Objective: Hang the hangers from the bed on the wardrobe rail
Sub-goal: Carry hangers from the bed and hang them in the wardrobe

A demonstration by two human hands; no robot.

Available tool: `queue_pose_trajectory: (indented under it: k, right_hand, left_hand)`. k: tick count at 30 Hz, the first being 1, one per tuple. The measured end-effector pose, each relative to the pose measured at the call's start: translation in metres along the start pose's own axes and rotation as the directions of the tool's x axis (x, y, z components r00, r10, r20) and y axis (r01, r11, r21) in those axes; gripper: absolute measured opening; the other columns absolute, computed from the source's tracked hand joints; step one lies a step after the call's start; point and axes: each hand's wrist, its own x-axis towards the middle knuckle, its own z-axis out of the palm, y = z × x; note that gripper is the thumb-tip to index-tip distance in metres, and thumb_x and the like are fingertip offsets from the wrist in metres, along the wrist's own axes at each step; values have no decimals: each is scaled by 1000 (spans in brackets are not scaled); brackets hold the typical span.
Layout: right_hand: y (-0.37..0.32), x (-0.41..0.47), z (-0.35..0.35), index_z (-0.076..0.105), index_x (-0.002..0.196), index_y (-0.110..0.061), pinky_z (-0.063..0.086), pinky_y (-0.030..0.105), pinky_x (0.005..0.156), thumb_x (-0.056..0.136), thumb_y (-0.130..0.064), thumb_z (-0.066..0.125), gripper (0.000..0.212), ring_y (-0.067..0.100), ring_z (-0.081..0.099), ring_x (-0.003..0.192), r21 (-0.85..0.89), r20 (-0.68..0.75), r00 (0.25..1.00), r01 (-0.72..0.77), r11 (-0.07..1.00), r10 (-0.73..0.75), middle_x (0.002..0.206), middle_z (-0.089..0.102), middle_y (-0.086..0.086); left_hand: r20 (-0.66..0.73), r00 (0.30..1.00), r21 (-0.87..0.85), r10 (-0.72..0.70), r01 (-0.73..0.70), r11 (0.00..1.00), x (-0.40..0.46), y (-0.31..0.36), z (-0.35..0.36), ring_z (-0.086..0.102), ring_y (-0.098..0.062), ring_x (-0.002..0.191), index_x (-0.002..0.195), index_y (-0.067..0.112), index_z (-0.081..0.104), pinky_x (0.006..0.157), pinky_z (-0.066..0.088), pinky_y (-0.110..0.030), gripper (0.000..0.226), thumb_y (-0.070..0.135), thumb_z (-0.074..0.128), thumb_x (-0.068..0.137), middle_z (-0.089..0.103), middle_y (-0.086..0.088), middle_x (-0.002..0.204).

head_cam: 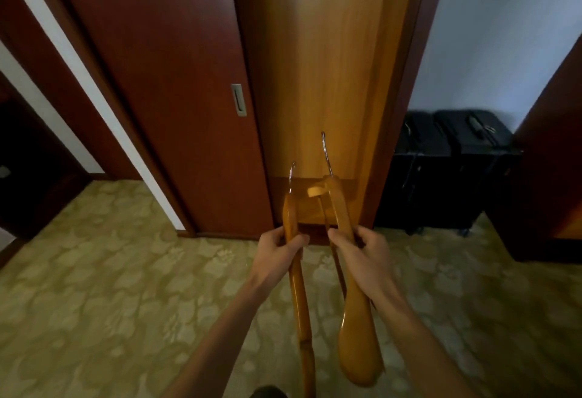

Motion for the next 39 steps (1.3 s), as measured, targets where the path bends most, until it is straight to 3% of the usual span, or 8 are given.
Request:
queue_pose_trajectory:
  k: [3, 9, 16, 21, 25, 32, 36, 39]
  right_hand:
    - [-17, 50, 13, 69, 91, -32, 52, 24, 72, 91, -37, 69, 5, 11, 69, 86, 42, -18, 1000, 13, 999, -13, 94, 73, -1]
    - [-45, 172, 44, 67, 123, -23, 54, 43, 98, 92, -43, 67, 37, 14, 68, 104, 58, -49, 999, 12, 998, -9, 109, 72, -6]
    - [-108, 328, 76, 68, 111, -29, 54, 22, 73, 93, -40, 67, 21, 5, 70, 88, 113, -107, 994, 34, 993, -22, 97, 74, -10]
    - [-160, 424, 85, 70, 104, -28, 53, 15, 68, 93, -35, 66, 14, -7, 69, 75, 104, -164, 984, 85, 991, -67, 86, 74, -15]
    - [-205, 489, 77, 71, 110, -22, 46, 15, 67, 94, -36, 65, 22, 0, 69, 83, 113, -236, 968, 115, 987, -85, 93, 74, -11]
    - [-286, 593, 35, 70, 82, -21, 48, 23, 70, 95, -35, 65, 20, 9, 69, 81, 99, -313, 931, 231, 968, -190, 84, 74, -4]
    - [-327, 650, 8, 68, 78, -23, 41, 20, 63, 94, -35, 65, 21, 3, 66, 73, 125, -324, 913, 300, 946, -247, 75, 71, -9]
    - [-357, 687, -8, 66, 75, -22, 41, 19, 61, 94, -35, 65, 24, 1, 62, 67, 115, -320, 900, 345, 931, -294, 68, 67, -11]
  left_hand:
    - [20, 1000, -2, 22, -22, 1000, 55, 15, -12, 55, -10, 57, 75, 9, 64, 54, 46, -19, 20, 22, 68, 91, 60, -3, 64]
    - [112, 991, -9, 75, -74, 997, 186, 48, -31, 52, -18, 58, 72, 10, 63, 57, 44, -28, 27, 27, 65, 94, 57, -3, 63]
    - [192, 965, -43, 177, -172, 984, 363, 106, -49, 52, -16, 53, 70, 9, 61, 54, 43, -22, 29, 25, 67, 93, 55, -4, 60]
    - [237, 938, -83, 252, -239, 967, 467, 162, -57, 55, -1, 48, 74, 8, 65, 52, 46, -11, 25, 23, 65, 95, 59, 5, 58]
    - [246, 924, -107, 292, -273, 956, 540, 209, -52, 56, -1, 50, 77, 10, 66, 52, 45, -10, 24, 28, 66, 93, 59, 5, 61]
    - [248, 912, -153, 326, -296, 943, 651, 307, -27, 61, -3, 56, 90, 15, 66, 65, 45, -23, 24, 39, 64, 93, 61, 8, 63]
    - [136, 924, -180, 356, -331, 926, 704, 366, -12, 61, -10, 63, 109, 9, 64, 67, 45, -30, 46, 47, 69, 85, 62, 8, 66]
    - [89, 906, -169, 413, -395, 903, 734, 409, -1, 58, -12, 62, 96, 12, 64, 66, 44, -31, 36, 46, 69, 84, 59, 5, 65]
